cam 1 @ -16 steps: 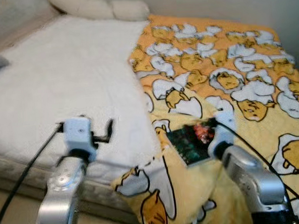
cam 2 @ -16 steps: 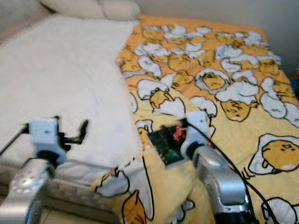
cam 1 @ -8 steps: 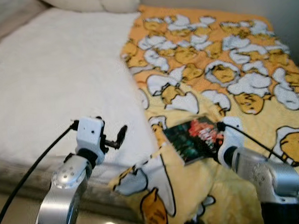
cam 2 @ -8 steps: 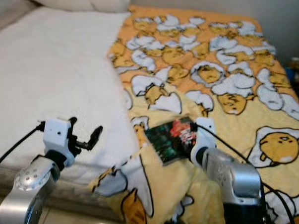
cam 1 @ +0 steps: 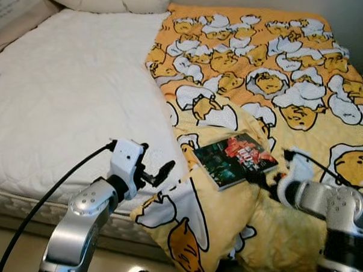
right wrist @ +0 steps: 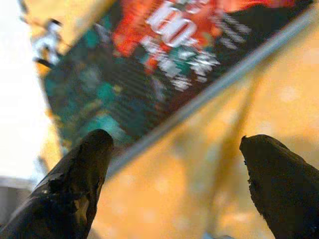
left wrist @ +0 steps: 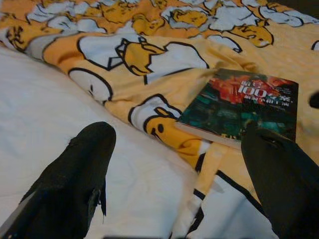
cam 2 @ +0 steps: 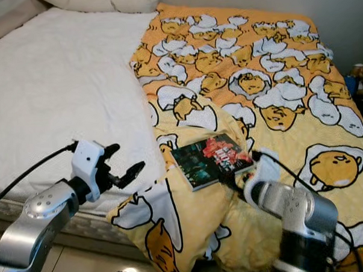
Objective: Clean up the room
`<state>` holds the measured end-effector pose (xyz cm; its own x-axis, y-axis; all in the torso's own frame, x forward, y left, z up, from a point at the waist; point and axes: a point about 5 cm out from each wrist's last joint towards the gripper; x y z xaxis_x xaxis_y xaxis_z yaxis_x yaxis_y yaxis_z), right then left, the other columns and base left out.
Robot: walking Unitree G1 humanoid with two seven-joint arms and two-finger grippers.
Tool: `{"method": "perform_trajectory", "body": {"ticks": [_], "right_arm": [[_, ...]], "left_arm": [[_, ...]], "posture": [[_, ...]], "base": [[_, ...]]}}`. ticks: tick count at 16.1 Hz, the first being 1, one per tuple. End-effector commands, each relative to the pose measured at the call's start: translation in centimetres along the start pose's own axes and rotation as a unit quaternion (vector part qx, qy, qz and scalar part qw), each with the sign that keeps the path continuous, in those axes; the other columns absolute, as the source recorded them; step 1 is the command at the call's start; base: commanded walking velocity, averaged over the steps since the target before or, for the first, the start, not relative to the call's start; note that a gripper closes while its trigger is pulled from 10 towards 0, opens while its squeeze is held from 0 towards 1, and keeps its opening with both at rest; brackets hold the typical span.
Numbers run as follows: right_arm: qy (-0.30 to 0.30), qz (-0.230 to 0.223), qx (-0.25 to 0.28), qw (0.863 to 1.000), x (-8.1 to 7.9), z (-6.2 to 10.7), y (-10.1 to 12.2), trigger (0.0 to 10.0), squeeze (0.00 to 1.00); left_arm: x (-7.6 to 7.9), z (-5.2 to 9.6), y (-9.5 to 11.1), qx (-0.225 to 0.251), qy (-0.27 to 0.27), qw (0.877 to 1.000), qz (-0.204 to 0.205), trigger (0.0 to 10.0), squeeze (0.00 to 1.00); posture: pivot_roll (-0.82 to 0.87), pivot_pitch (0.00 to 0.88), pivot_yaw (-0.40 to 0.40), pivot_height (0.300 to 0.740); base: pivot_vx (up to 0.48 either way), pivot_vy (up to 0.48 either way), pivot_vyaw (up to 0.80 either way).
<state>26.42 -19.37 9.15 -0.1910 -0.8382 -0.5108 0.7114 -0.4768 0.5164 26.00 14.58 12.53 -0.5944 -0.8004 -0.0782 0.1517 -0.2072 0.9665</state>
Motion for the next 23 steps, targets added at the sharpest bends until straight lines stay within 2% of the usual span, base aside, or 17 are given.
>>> {"method": "perform_trajectory", "body": {"ticks": [1, 3, 7, 8, 10, 11, 13, 15, 17, 18, 20, 23], "right_arm": [[0.005, -0.012, -0.001, 1.0, 0.0, 0.1, 0.2, 10.0, 0.0], [0.031, -0.033, -0.01, 0.999, -0.3, -0.2, 0.4, 10.0, 0.0], [0.041, -0.066, -0.025, 0.997, 0.3, -0.4, 0.6, 10.0, 0.0], [0.034, -0.046, -0.027, 0.998, 0.6, -0.2, 0.8, 10.0, 0.0], [0.023, 0.044, 0.008, 0.999, 1.2, -0.1, 1.5, 10.0, 0.0], [0.032, 0.077, 0.001, 0.997, 1.4, 0.1, 1.6, 10.0, 0.0], [0.055, 0.097, 0.001, 0.994, 2.0, 0.4, 2.2, 10.0, 0.0], [0.064, 0.084, -0.009, 0.994, 3.2, 0.4, 2.6, 10.0, 0.0], [0.095, 0.032, -0.03, 0.995, 4.5, 0.5, 3.0, 10.0, 0.0], [0.095, 0.026, -0.037, 0.994, 4.8, 0.5, 3.0, 10.0, 0.0], [0.103, 0.025, -0.041, 0.994, 5.0, 0.5, 2.8, 10.0, 0.0], [0.135, -0.018, -0.027, 0.99, 4.5, 0.0, 2.3, 10.0, 0.0]], "left_arm": [[-0.1, -0.1, 0.0, -0.007, -0.006, 1.0, -0.002, 10.0, 0.0], [0.0, -0.3, 0.0, -0.009, -0.013, 1.0, -0.004, 10.0, 0.0], [0.3, -0.6, 0.0, -0.01, -0.028, 1.0, 0.002, 10.0, 0.0], [0.4, -0.6, 0.0, -0.011, -0.031, 0.999, -0.004, 10.0, 0.0], [0.4, -0.7, -0.2, -0.01, -0.031, 0.999, -0.027, 10.0, 0.0], [0.4, -0.8, -0.1, -0.009, -0.034, 0.999, -0.03, 10.0, 0.0], [0.3, -1.1, -0.2, -0.009, -0.038, 0.998, -0.039, 10.0, 0.0], [0.2, -1.2, -0.2, -0.009, -0.043, 0.998, -0.044, 10.0, 0.0], [0.2, -1.4, -0.1, -0.008, -0.053, 0.997, -0.049, 10.0, 0.0], [0.2, -1.4, -0.1, -0.009, -0.057, 0.997, -0.05, 10.0, 0.0], [0.2, -1.4, -0.2, -0.01, -0.063, 0.997, -0.05, 10.0, 0.0], [0.6, -1.4, -0.2, -0.007, -0.079, 0.996, -0.039, 10.0, 0.0]], "posture": [[-0.1, 0.106, 0.0, 0.74], [-0.1, 0.1, 0.006, 0.74], [-0.1, 0.096, 0.004, 0.74], [-0.1, 0.096, 0.006, 0.74], [-0.1, 0.094, 0.008, 0.74], [-0.1, 0.094, 0.011, 0.74], [-0.1, 0.097, 0.016, 0.74], [-0.11, 0.1, 0.024, 0.74], [-0.1, 0.102, 0.031, 0.74], [-0.1, 0.101, 0.034, 0.74], [-0.1, 0.101, 0.04, 0.74], [-0.1, 0.101, 0.044, 0.74]], "base": [[0.0, 0.0, 0.0], [0.0, 0.0, 0.0], [0.0, 0.0, 0.0], [0.0, 0.0, 0.0], [0.0, 0.0, 0.0], [0.0, 0.0, 0.0], [0.0, 0.0, 0.0], [0.0, 0.0, 0.0], [0.0, 0.0, 0.0], [0.0, 0.0, 0.0], [0.0, 0.0, 0.0], [0.0, 0.0, 0.0]]}}
Point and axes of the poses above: a point about 5 cm out from each wrist's last joint towards the gripper, its own z axis pointing back from the gripper into the wrist, its own y axis along the axis of the wrist's last joint, x = y × z, and after that the axes turned 1 degree about -z, right-handed
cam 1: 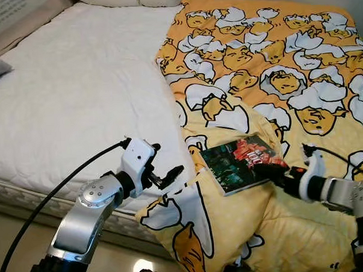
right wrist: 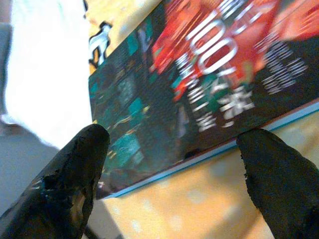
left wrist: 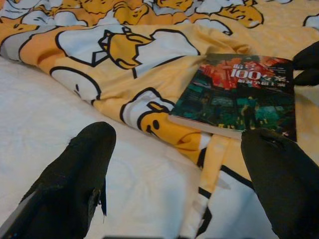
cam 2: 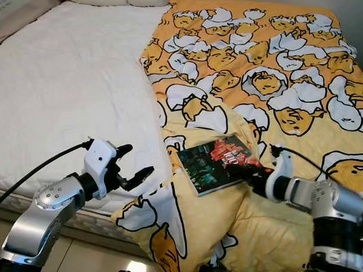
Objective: Clean up the room
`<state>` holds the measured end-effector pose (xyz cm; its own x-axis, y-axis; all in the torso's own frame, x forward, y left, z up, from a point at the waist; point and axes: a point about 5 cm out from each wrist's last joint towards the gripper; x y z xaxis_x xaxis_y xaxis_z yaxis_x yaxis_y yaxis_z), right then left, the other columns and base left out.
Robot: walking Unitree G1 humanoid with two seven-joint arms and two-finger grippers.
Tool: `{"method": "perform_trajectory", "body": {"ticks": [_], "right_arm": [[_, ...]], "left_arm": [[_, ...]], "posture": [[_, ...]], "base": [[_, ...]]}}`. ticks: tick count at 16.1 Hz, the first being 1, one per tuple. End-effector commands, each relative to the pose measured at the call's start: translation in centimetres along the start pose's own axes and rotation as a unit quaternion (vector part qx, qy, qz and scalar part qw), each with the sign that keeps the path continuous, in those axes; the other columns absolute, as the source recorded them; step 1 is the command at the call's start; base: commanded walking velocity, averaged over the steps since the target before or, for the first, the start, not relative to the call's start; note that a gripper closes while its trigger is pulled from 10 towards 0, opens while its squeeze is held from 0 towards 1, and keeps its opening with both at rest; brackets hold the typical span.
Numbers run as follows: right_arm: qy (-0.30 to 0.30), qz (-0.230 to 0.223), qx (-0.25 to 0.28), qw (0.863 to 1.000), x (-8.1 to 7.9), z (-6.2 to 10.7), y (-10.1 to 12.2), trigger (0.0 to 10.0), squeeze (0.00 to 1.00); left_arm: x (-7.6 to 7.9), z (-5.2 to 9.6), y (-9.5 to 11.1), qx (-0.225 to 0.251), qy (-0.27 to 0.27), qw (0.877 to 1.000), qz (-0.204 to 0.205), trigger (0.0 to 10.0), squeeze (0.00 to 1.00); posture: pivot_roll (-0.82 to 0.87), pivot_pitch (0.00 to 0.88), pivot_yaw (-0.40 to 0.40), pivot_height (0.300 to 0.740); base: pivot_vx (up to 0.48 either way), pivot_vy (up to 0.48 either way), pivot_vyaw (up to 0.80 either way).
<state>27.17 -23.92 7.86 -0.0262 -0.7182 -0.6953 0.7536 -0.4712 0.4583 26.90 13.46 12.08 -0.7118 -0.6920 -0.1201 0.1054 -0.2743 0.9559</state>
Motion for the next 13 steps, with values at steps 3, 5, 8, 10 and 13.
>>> {"method": "perform_trajectory", "body": {"ticks": [3, 5, 8, 10, 13], "right_arm": [[-0.012, -0.018, -0.019, 1.0, 0.6, -0.9, -1.7, 10.0, 0.0], [-0.016, -0.03, -0.019, 0.999, 0.8, -1.1, -2.3, 10.0, 0.0], [-0.03, -0.046, -0.018, 0.998, 1.4, -1.4, -3.3, 10.0, 0.0], [-0.042, -0.054, -0.008, 0.998, 1.9, -1.3, -3.6, 10.0, 0.0], [-0.068, -0.072, 0.028, 0.995, 2.7, -1.9, -3.7, 10.0, 0.0]], "left_arm": [[0.5, 0.0, -0.4, -0.007, -0.024, 1.0, 0.015, 10.0, 0.0], [0.7, 0.0, -0.6, -0.013, -0.031, 0.999, 0.019, 10.0, 0.0], [0.6, 0.2, -0.8, -0.017, -0.036, 0.999, 0.017, 10.0, 0.0], [0.6, 0.2, -0.8, -0.02, -0.037, 0.999, 0.017, 10.0, 0.0], [0.5, 0.3, -0.9, -0.026, -0.041, 0.999, 0.012, 10.0, 0.0]], "posture": [[-0.1, 0.102, 0.042, 0.74], [-0.09, 0.099, 0.043, 0.74], [-0.1, 0.102, 0.053, 0.74], [-0.09, 0.106, 0.061, 0.74], [-0.08, 0.102, 0.072, 0.74]], "base": [[0.0, 0.0, 0.0], [0.0, 0.0, 0.0], [0.0, 0.0, 0.0], [0.0, 0.0, 0.0], [0.0, 0.0, 0.0]]}}
Point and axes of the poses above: a point about 5 cm out from each wrist's last joint towards the gripper, its own z axis pointing back from the gripper into the wrist, its own y axis along the axis of the wrist's last joint, x = y × z, and after that the axes turned 1 degree about -z, right-handed
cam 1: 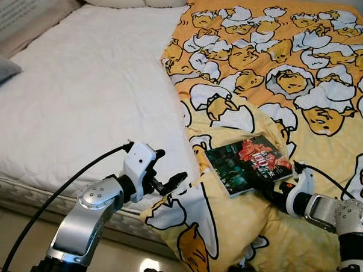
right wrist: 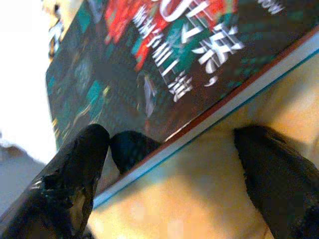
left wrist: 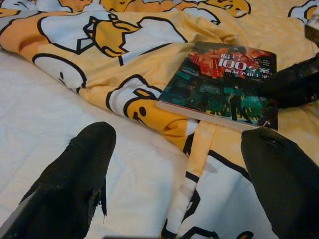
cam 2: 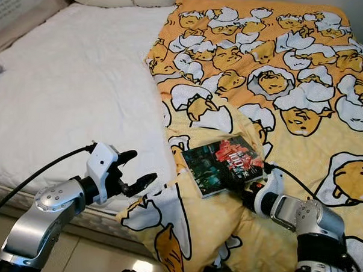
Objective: Clean up the room
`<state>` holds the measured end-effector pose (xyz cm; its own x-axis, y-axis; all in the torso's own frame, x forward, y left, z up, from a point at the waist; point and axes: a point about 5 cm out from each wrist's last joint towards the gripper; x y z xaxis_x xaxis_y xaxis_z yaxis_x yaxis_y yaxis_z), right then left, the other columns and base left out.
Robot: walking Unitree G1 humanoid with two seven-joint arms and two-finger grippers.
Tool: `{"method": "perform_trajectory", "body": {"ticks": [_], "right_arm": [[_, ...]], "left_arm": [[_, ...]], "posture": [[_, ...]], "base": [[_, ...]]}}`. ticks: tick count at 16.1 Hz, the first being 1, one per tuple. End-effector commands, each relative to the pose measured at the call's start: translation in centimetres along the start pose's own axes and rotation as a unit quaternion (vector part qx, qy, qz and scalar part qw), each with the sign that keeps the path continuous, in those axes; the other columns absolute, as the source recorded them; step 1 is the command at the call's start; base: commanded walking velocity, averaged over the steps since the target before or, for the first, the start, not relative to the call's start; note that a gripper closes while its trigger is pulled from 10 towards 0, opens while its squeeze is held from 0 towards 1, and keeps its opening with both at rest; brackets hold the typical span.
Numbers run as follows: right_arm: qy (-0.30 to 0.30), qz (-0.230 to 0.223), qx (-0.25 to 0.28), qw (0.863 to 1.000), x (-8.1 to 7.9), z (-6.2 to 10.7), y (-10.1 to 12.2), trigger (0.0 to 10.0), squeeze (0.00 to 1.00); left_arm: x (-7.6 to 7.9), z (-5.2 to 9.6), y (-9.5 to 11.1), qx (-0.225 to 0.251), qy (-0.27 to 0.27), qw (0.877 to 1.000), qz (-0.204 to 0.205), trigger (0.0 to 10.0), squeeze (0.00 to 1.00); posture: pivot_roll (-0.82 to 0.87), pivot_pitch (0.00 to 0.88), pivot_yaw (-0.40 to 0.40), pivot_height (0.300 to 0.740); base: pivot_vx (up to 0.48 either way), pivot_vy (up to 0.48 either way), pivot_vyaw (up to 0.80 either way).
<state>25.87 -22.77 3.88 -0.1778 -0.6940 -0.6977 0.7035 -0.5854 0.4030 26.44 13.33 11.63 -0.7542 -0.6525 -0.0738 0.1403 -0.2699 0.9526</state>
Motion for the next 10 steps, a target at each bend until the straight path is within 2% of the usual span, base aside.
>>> {"method": "perform_trajectory", "body": {"ticks": [1, 2, 5, 10], "right_arm": [[-0.027, -0.009, 0.002, 1.0, 0.8, -0.1, -0.4, 10.0, 0.0], [-0.01, -0.027, 0.017, 0.999, 0.6, -0.3, -0.4, 10.0, 0.0], [0.081, -0.077, 0.08, 0.991, -1.5, -0.3, 1.1, 10.0, 0.0], [0.12, -0.059, 0.102, 0.986, -3.1, 0.3, 2.4, 10.0, 0.0]], "left_arm": [[0.0, 0.2, -0.4, -0.016, -0.007, 1.0, -0.003, 10.0, 0.0], [0.0, 0.2, -0.4, -0.016, -0.007, 1.0, -0.004, 10.0, 0.0], [-0.2, 0.3, -0.3, -0.016, -0.006, 1.0, -0.008, 10.0, 0.0], [-0.2, 0.6, -0.4, -0.02, -0.008, 1.0, -0.01, 10.0, 0.0]], "posture": [[-0.08, 0.101, 0.076, 0.74], [-0.08, 0.1, 0.078, 0.74], [-0.07, 0.1, 0.087, 0.74], [-0.07, 0.106, 0.089, 0.74]], "base": [[0.0, 0.0, 0.0], [0.0, 0.0, 0.0], [0.0, 0.0, 0.0], [0.0, 0.0, 0.0]]}}
Point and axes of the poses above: a point about 5 cm out from each wrist's last joint towards the gripper, its own z axis pointing back from the gripper into the wrist, its own y axis along the axis of the wrist's last joint, x = y × z, and after that the axes turned 1 degree about -z, right-handed
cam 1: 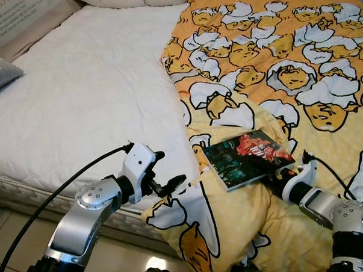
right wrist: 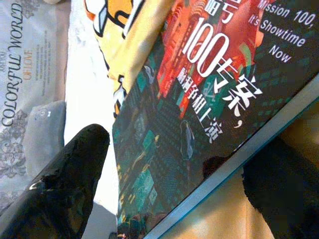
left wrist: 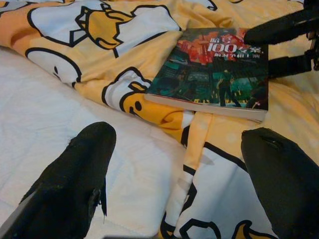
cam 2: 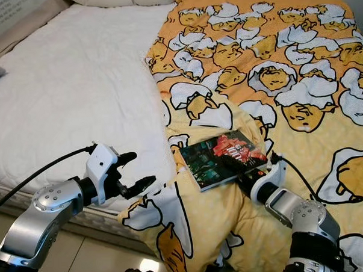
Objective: Clean up the room
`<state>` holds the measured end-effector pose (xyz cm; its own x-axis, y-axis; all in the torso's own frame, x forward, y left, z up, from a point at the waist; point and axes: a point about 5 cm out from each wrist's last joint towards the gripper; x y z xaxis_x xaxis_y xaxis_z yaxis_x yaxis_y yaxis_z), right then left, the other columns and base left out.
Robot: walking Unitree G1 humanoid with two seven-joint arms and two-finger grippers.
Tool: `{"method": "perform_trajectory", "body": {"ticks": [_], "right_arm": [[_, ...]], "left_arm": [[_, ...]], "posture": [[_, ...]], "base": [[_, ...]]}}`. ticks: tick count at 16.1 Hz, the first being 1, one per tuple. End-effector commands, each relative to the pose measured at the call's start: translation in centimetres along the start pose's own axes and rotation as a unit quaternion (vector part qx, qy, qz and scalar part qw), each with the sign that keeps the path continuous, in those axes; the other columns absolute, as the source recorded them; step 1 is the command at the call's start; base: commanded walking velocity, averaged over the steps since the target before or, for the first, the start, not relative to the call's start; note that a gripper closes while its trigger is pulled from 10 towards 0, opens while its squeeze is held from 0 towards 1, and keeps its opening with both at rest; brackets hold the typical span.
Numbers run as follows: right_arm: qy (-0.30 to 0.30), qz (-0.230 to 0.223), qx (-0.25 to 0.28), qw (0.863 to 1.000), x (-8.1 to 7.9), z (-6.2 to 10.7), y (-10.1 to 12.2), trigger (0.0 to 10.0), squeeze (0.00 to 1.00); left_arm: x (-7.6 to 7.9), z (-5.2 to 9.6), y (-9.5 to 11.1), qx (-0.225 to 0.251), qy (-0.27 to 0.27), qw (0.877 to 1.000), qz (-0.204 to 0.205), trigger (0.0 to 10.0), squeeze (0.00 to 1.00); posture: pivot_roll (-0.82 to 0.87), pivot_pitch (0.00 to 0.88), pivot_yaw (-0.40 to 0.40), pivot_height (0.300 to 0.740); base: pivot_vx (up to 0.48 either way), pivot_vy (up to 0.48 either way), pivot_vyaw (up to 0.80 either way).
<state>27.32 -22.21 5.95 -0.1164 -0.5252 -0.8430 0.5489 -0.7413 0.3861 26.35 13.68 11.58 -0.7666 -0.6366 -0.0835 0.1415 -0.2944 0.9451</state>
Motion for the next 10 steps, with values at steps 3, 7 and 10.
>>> {"method": "perform_trajectory", "body": {"ticks": [3, 7, 10], "right_arm": [[0.019, 0.008, 0.022, 1.0, -1.1, 0.1, 1.4, 10.0, 0.0], [0.03, 0.004, 0.046, 0.998, -1.6, 0.4, 2.5, 10.0, 0.0], [0.037, -0.001, 0.044, 0.998, -1.8, 0.4, 2.7, 10.0, 0.0]], "left_arm": [[0.0, 0.6, -0.3, -0.012, 0.002, 1.0, -0.002, 10.0, 0.0], [0.0, 0.9, -0.5, -0.015, 0.004, 1.0, -0.003, 10.0, 0.0], [-0.1, 0.9, -0.3, -0.015, 0.004, 1.0, -0.004, 10.0, 0.0]], "posture": [[-0.06, 0.109, 0.088, 0.74], [-0.05, 0.11, 0.095, 0.74], [-0.05, 0.106, 0.095, 0.74]], "base": [[0.0, 0.0, 0.0], [0.0, 0.0, 0.0], [0.0, 0.0, 0.0]]}}
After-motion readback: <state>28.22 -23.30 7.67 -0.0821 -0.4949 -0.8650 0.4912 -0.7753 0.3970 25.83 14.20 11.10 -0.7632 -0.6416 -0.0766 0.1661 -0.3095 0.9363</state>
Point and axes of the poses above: a point about 5 cm out from each wrist's last joint towards the gripper, its own z axis pointing back from the gripper into the wrist, its own y axis along the axis of the wrist's last joint, x = y × z, and after that the axes turned 1 degree about -z, right-handed
